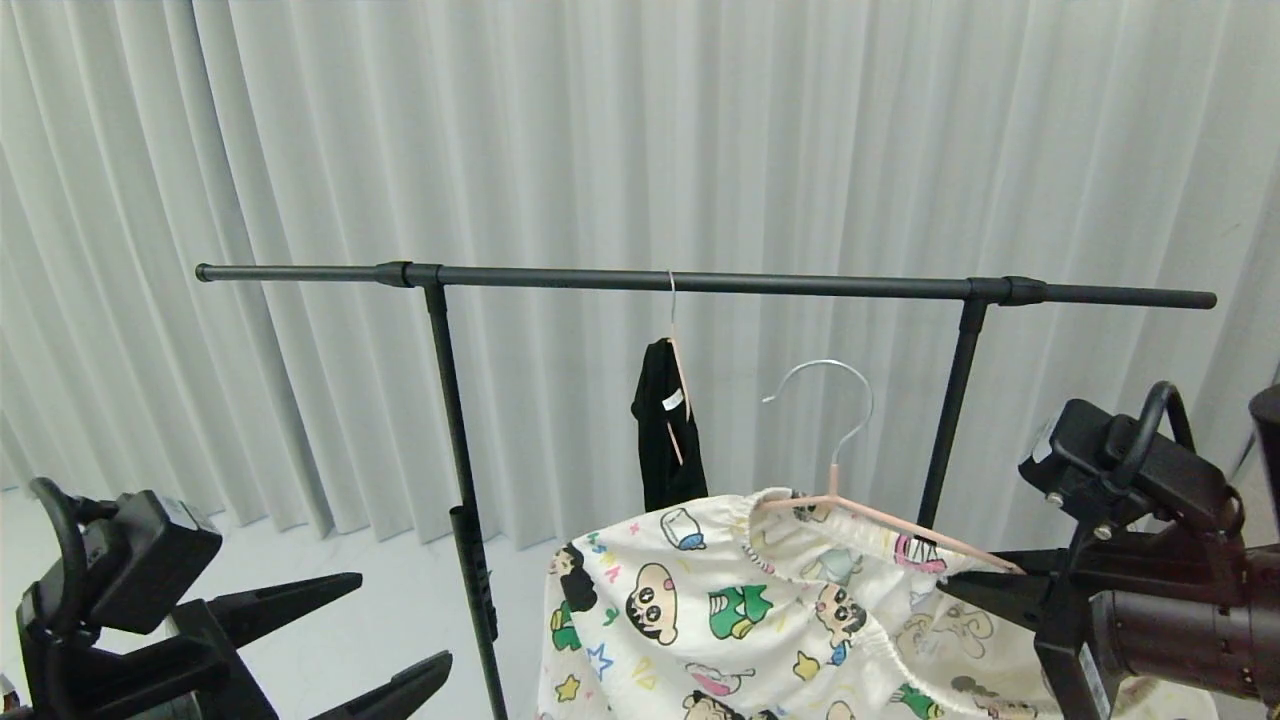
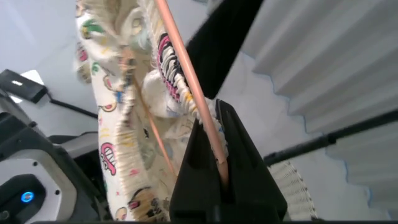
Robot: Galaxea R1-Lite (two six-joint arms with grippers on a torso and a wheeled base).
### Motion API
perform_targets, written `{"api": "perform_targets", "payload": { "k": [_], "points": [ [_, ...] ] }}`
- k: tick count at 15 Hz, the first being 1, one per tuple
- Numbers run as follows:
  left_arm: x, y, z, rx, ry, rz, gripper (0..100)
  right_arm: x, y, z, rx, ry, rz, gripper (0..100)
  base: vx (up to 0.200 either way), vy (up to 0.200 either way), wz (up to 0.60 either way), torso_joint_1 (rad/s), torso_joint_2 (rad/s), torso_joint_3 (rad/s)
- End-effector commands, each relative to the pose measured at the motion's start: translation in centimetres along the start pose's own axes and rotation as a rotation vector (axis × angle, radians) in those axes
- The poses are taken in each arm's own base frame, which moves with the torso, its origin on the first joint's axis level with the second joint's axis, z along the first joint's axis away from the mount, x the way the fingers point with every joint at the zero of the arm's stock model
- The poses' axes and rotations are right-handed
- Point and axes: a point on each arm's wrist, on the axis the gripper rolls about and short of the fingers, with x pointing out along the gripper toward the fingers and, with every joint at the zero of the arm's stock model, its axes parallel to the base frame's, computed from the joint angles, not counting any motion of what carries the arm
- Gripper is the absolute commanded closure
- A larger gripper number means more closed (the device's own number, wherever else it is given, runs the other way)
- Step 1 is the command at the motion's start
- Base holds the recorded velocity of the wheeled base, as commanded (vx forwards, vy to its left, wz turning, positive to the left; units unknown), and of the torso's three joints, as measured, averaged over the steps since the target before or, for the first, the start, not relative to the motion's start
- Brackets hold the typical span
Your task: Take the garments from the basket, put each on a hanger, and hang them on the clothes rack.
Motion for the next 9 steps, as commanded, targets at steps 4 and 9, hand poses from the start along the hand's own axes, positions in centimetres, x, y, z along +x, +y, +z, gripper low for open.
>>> {"api": "perform_targets", "payload": {
  "k": [4,9],
  "points": [
    [0.2,1.7,0.9,-0.017,-0.004,0.261,0,-0.8,-1.4,-1.6,0.036,0.081,-0.124,100,0.0,0.0,0.0,0.0,0.0,0.0],
    [0.7,2.3,1.0,0.005,0.033,0.386,0,-3.5,-2.8,-4.0,0.099,0.208,-0.259,100,0.0,0.0,0.0,0.0,0.0,0.0]
  ]
}}
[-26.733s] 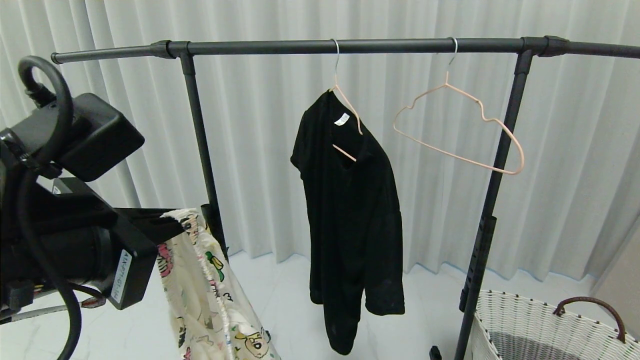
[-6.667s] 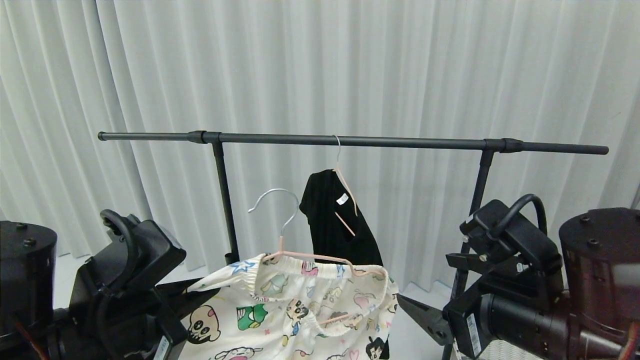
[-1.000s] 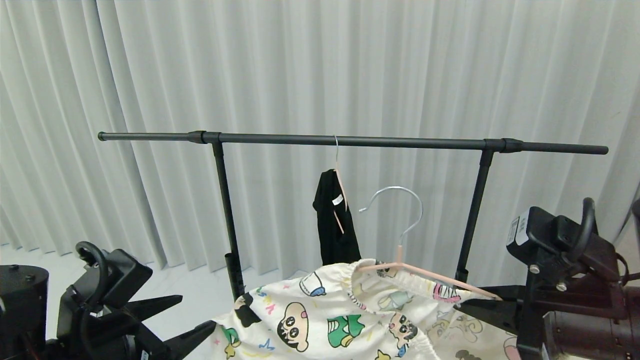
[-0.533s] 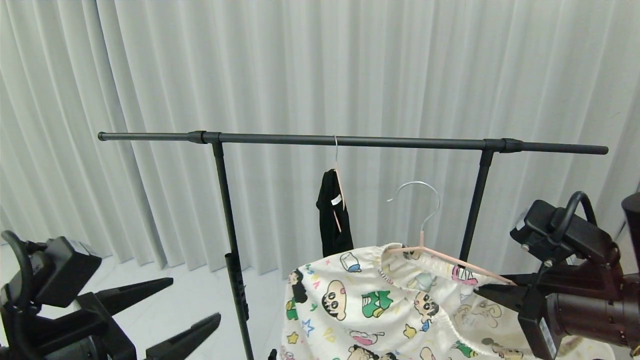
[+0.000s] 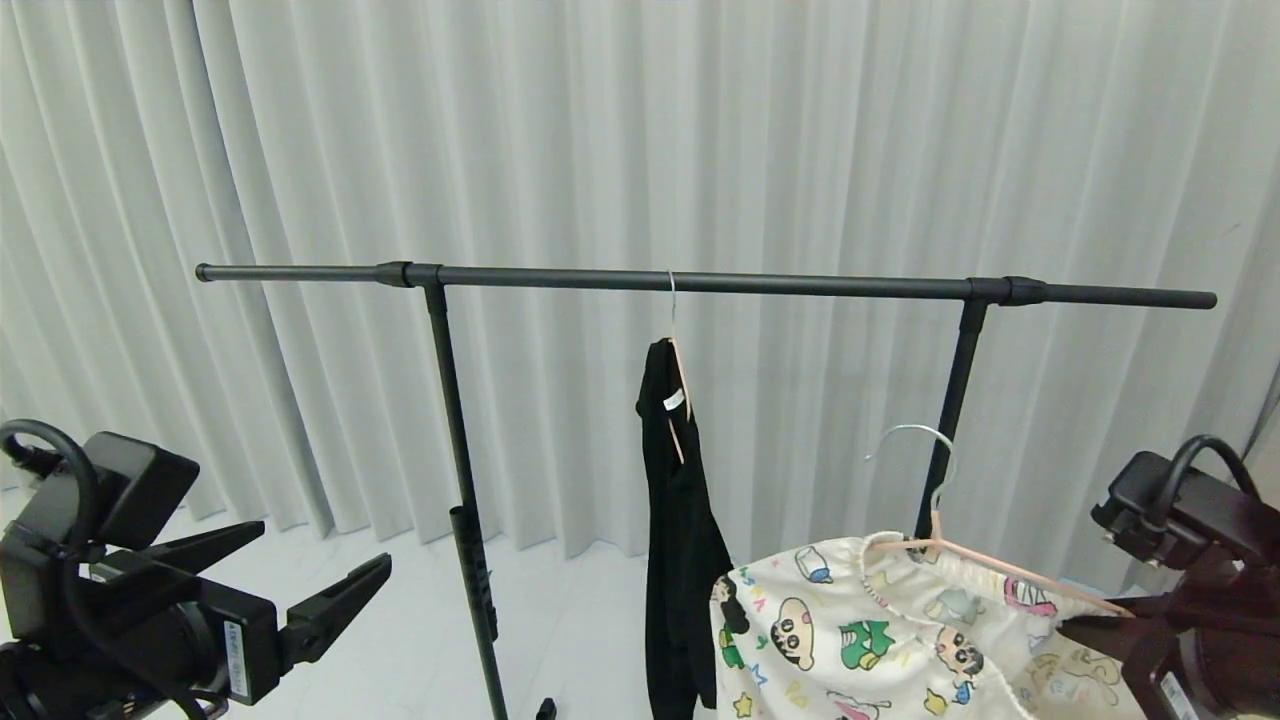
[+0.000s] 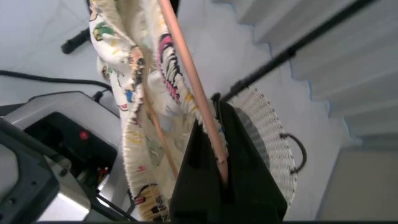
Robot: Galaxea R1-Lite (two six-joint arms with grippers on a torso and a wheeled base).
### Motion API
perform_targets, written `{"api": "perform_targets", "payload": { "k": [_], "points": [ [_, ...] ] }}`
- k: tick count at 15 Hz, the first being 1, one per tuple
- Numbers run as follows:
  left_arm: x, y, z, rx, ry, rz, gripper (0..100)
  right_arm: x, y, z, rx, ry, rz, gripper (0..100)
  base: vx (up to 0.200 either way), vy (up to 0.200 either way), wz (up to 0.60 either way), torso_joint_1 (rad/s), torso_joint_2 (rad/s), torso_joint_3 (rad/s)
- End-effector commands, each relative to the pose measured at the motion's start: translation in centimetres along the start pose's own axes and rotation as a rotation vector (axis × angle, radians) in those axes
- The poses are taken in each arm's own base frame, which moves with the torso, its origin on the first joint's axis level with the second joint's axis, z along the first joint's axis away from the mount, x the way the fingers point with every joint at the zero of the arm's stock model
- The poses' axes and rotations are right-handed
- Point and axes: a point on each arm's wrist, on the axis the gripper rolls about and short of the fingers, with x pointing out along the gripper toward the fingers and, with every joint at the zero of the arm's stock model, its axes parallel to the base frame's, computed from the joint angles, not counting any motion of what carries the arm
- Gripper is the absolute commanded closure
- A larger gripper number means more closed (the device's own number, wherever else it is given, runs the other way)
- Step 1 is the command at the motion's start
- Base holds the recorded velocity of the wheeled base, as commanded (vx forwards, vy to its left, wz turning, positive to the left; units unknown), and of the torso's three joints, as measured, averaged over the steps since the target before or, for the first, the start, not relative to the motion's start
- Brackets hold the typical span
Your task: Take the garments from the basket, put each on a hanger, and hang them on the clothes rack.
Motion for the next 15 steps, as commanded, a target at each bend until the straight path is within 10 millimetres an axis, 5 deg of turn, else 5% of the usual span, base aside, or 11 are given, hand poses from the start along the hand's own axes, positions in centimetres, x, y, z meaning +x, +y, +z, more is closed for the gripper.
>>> {"api": "perform_targets", "payload": {
  "k": [1,10,15],
  "points": [
    [0.2,0.0,0.0,0.004,0.01,0.0,0,-1.2,-1.2,-1.1,0.057,-0.004,-0.064,100,0.0,0.0,0.0,0.0,0.0,0.0],
    [0.5,0.0,-0.1,0.007,0.023,-0.001,0,-2.5,-4.1,-3.0,0.233,0.06,-0.252,100,0.0,0.0,0.0,0.0,0.0,0.0],
    [0.4,0.0,-0.1,0.008,0.019,-0.002,0,-2.5,-4.2,-3.0,0.232,0.063,-0.251,100,0.0,-0.2,0.0,0.003,0.0,0.0]
  ]
}}
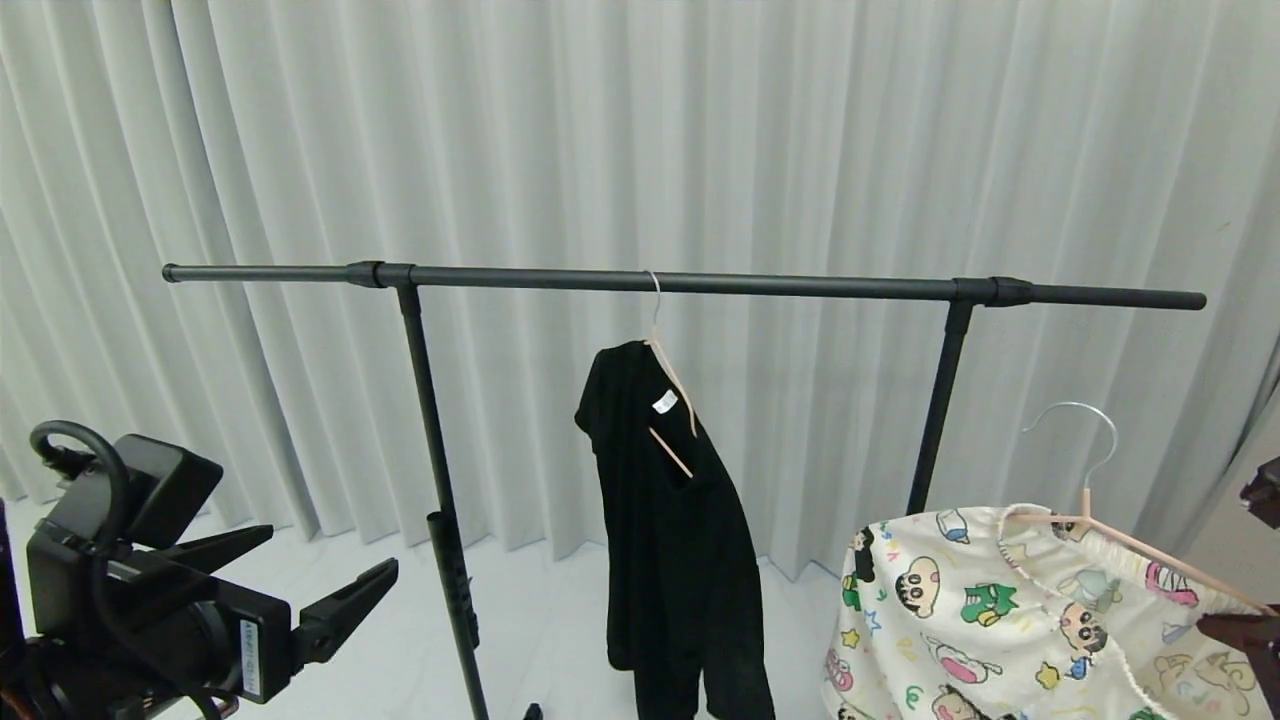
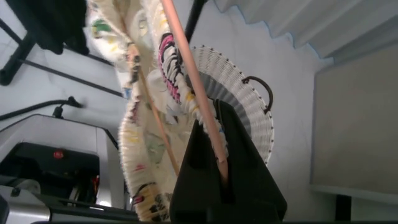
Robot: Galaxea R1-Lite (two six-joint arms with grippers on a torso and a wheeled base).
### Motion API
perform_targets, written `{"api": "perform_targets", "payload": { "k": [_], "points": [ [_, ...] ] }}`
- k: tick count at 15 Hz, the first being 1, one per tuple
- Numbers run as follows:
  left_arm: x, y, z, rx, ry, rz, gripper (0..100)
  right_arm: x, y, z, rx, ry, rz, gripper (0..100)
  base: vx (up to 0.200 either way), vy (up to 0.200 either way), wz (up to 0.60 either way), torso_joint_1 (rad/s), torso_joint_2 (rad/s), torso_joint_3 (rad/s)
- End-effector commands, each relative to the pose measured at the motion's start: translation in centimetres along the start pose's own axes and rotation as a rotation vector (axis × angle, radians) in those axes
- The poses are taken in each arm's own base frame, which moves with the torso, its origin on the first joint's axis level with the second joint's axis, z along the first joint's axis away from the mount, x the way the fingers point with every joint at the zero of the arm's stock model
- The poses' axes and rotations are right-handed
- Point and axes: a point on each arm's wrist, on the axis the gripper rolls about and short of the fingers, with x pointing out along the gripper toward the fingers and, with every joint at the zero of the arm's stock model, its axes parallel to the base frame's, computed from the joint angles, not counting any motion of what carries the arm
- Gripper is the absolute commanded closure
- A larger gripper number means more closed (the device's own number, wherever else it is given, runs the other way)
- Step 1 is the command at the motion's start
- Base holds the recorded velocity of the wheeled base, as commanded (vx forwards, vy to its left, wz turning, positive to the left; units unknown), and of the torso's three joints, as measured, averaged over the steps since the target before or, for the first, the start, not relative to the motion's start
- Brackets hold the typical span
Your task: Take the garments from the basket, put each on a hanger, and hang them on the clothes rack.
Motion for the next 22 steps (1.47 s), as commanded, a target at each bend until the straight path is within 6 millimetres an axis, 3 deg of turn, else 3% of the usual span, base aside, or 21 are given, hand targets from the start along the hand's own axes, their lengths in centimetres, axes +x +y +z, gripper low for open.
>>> {"api": "perform_targets", "payload": {
  "k": [1,7,9,15,22],
  "points": [
    [0.0,0.0,0.0,0.0,0.002,0.0,0,0.1,0.0,0.1,-0.001,0.002,0.0,100,0.0,0.0,0.0,0.0,0.0,0.0],
    [-0.1,0.0,0.0,0.005,-0.004,0.002,0,1.0,0.1,1.2,-0.001,-0.02,0.003,100,0.0,0.0,0.0,0.0,0.0,0.0],
    [-0.1,0.1,0.4,0.019,-0.016,0.003,0,1.6,0.2,2.5,0.003,-0.047,0.005,100,0.0,0.0,0.0,0.0,0.0,0.0],
    [-0.4,0.1,0.4,0.053,-0.027,0.005,0,2.0,0.2,6.9,0.009,-0.152,0.008,100,0.2,0.0,0.0,0.006,0.0,0.005],
    [-0.4,0.0,0.3,0.056,-0.027,0.0,0,2.4,1.7,9.6,-0.033,-0.193,0.067,100,0.2,0.0,0.0,0.001,0.0,0.004]
  ]
}}
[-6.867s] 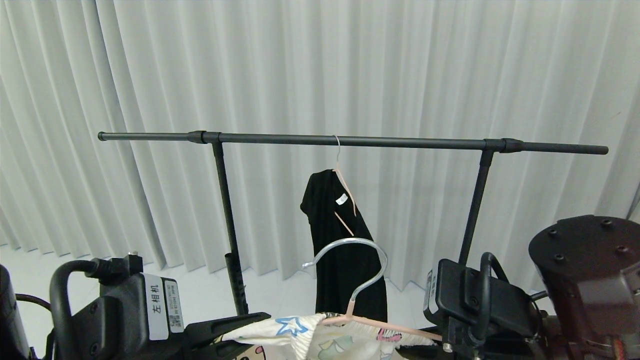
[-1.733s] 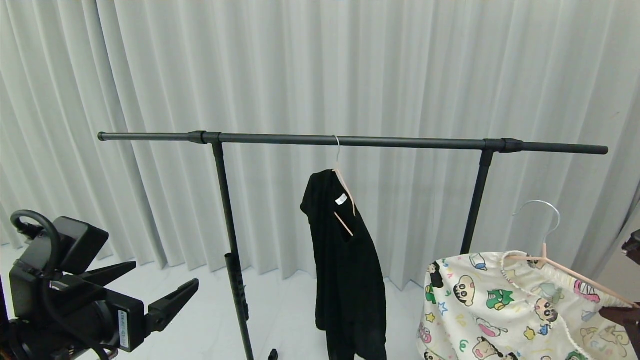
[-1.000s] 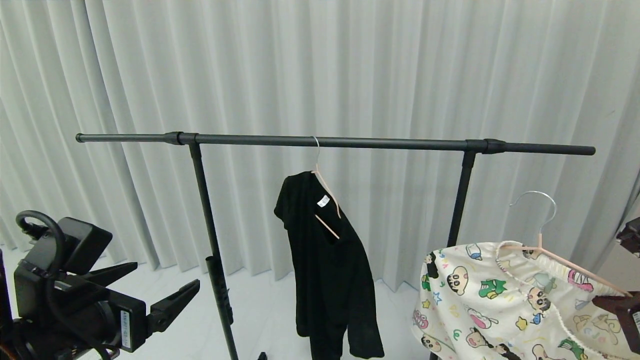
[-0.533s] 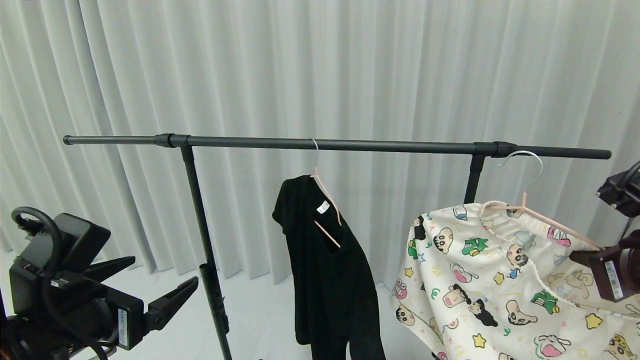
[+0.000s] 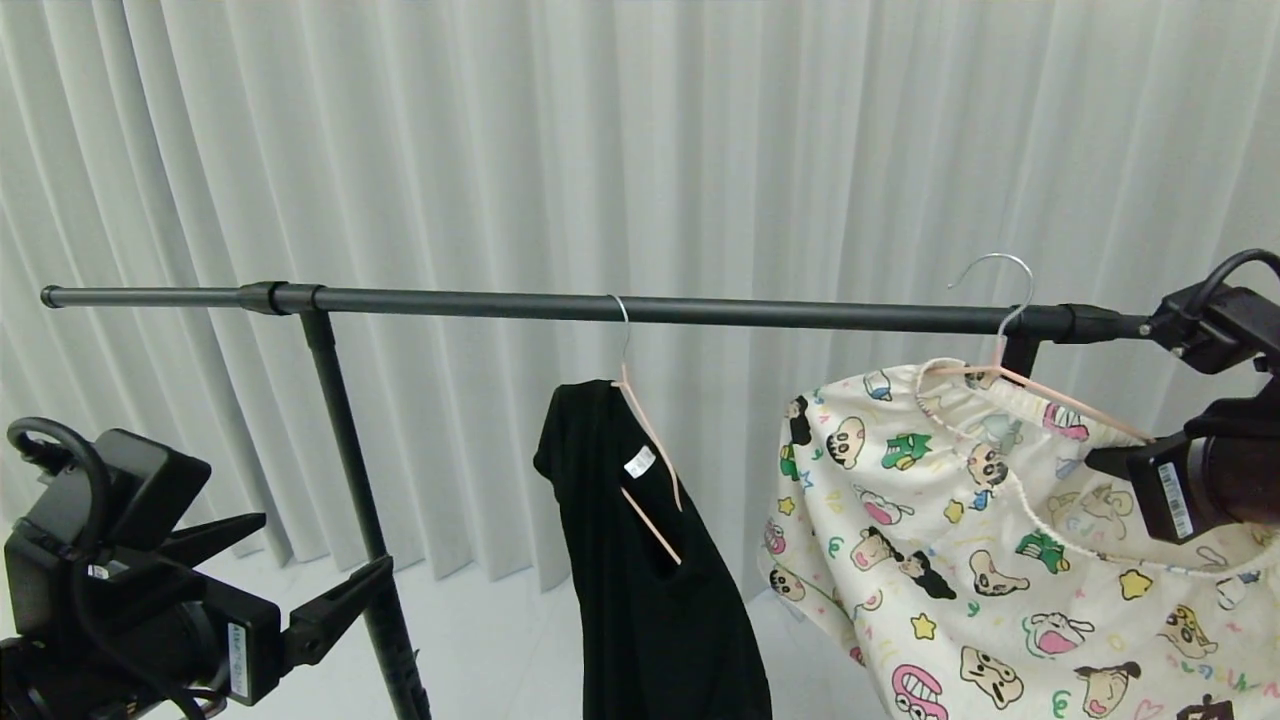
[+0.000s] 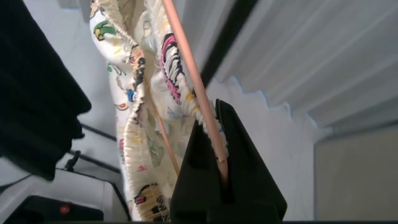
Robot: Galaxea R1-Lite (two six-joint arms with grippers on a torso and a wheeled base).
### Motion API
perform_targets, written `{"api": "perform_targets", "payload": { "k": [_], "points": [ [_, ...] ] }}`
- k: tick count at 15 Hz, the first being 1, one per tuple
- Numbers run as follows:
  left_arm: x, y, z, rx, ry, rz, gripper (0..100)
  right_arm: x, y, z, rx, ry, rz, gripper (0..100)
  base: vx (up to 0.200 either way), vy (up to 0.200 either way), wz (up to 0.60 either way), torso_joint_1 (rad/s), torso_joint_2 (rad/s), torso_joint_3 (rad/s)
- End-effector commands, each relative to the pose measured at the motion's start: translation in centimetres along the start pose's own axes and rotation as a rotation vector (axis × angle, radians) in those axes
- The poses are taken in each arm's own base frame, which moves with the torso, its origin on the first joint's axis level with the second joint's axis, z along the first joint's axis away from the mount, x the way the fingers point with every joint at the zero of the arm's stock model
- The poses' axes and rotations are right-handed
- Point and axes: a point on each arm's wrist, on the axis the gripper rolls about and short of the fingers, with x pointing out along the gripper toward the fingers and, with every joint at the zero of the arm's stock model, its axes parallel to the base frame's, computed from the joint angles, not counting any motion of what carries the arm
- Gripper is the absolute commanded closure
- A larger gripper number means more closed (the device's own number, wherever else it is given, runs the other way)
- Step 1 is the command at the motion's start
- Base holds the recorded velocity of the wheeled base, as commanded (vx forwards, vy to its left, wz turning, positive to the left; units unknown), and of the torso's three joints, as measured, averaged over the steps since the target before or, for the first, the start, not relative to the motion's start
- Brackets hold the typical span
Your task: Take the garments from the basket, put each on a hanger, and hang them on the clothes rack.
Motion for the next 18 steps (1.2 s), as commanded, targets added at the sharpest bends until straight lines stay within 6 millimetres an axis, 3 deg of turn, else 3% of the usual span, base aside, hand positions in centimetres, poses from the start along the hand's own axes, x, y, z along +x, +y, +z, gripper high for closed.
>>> {"api": "perform_targets", "payload": {
  "k": [1,8,13,18],
  "points": [
    [0.0,0.0,0.0,0.001,-0.002,-0.001,0,1.2,0.4,0.8,-0.009,0.012,0.011,100,0.0,0.0,0.0,0.0,0.0,0.0],
    [-0.4,0.0,0.6,0.009,-0.032,0.002,0,4.7,1.7,2.3,-0.012,0.06,0.042,100,0.0,0.0,0.0,0.0,0.0,0.0],
    [-1.0,-0.5,0.5,0.041,-0.061,-0.036,0,6.8,3.2,2.1,-0.034,0.115,0.069,100,0.0,0.0,0.0,0.0,0.0,0.0],
    [-1.1,-0.5,0.5,0.052,-0.063,-0.037,0,7.1,4.0,1.9,-0.019,0.126,0.056,100,0.0,0.0,0.0,0.0,0.0,0.0]
  ]
}}
